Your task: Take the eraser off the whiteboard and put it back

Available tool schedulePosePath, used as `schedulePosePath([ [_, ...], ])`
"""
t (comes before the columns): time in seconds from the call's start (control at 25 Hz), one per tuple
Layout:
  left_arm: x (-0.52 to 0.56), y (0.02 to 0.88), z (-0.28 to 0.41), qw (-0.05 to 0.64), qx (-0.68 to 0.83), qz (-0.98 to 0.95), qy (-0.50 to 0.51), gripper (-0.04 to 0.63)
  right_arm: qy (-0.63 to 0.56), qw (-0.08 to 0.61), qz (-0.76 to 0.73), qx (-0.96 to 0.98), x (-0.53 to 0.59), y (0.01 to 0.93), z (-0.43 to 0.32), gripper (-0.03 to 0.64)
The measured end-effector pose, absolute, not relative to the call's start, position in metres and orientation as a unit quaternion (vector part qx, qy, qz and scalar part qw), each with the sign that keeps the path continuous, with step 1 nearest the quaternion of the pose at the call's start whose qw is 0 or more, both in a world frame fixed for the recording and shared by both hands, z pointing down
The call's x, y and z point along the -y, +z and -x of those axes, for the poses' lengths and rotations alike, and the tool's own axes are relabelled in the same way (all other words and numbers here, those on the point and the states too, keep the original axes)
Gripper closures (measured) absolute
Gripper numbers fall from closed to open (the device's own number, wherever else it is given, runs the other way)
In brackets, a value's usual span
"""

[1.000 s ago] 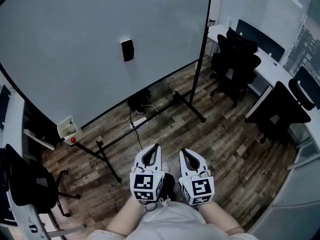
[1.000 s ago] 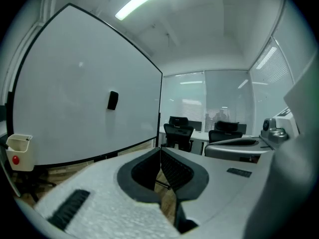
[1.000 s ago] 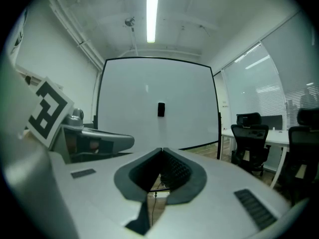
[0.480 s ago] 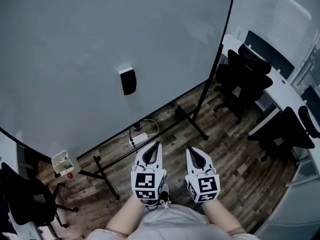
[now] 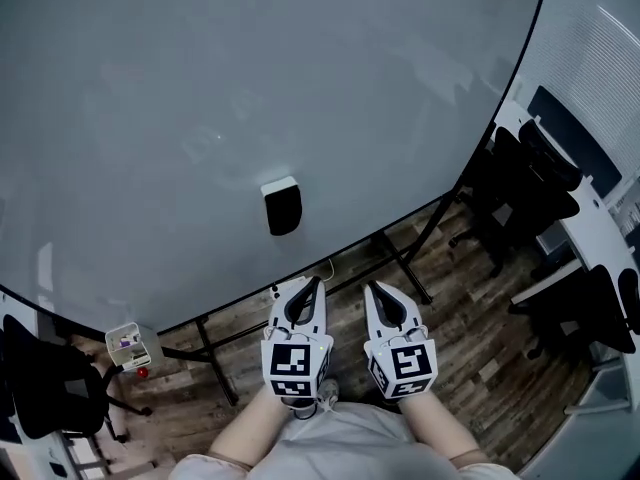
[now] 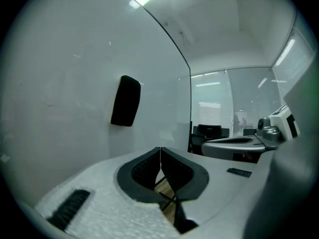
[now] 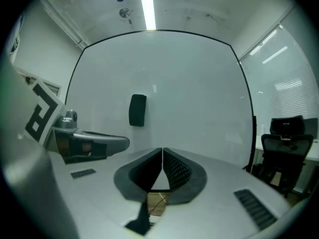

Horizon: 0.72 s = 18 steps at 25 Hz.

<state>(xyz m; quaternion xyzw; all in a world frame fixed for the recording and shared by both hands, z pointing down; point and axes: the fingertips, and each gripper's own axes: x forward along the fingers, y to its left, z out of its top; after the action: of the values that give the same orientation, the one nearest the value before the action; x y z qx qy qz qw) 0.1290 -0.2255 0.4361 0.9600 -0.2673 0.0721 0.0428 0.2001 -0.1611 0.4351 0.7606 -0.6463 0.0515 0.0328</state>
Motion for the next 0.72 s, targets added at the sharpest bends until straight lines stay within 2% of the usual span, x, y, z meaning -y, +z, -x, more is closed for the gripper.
schedulePosePath([
  [0.28,0.258,0.431,-0.129,0.034,0.345,-0.936,0.061,0.577,0.051,0.016,-0.708,0.705,0.208,0.433,-0.209,0.589],
  [0.48,0.277,0.419,-0.126,0.049,0.415,-0.908,0.03,0.577,0.033,0.029,-0.642,0.766,0.238,0.422,-0.203,0.589],
  [0.72,0.286,0.4,-0.121,0.029,0.491,-0.871,0.027,0.577,0.024,0.036,-0.586,0.809,0.26,0.415,-0.204,0.589],
])
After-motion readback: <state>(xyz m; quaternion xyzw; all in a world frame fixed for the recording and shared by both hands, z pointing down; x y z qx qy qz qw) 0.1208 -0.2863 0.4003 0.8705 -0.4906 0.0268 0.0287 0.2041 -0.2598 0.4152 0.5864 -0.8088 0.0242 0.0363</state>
